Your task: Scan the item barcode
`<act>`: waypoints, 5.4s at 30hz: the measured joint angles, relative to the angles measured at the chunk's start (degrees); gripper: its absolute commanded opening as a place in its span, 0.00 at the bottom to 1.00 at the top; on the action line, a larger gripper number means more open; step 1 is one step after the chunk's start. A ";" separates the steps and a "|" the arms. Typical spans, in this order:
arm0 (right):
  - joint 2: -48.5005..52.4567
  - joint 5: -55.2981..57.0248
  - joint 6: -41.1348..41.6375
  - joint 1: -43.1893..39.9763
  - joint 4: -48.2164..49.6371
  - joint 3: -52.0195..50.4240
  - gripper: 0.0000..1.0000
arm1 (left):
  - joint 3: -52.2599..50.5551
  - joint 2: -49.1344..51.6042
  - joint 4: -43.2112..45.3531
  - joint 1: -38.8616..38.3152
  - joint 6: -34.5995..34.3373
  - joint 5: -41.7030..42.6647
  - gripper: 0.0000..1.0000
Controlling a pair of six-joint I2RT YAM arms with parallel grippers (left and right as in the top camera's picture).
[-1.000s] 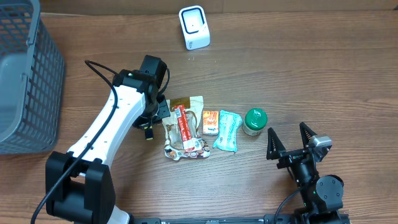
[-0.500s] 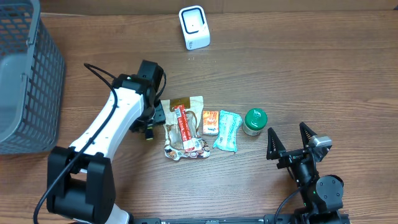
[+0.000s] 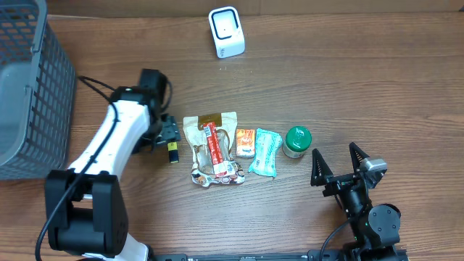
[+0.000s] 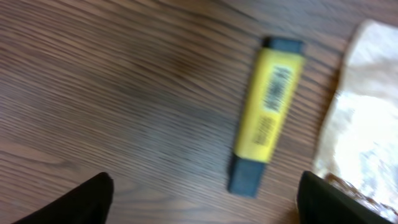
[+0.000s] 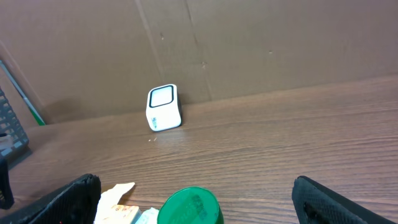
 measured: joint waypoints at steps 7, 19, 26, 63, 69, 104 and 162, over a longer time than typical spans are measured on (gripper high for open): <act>0.00 0.00 0.04 0.00 0.02 0.00 1.00 | 0.00 0.00 1.46 7.85 3.80 0.00 1.00; 0.00 0.00 0.00 0.00 0.04 0.00 1.00 | 0.00 0.00 1.86 12.61 4.20 0.00 1.00; 0.00 0.00 0.02 0.00 0.00 0.00 1.00 | 0.00 0.00 1.88 12.61 4.20 0.00 1.00; 0.00 0.00 0.00 0.00 0.02 0.00 1.00 | 0.00 0.00 2.01 12.61 5.03 0.00 1.00; 0.00 0.02 0.02 0.00 0.00 0.00 1.00 | 0.00 0.00 2.01 12.61 5.03 0.00 1.00; 0.00 0.02 0.02 0.00 0.02 0.00 1.00 | 0.00 0.00 2.01 12.61 5.05 0.00 1.00; 88.76 -20.39 1.31 13.60 -73.81 90.90 0.47 | -0.02 0.07 2.01 12.61 5.05 -0.20 1.00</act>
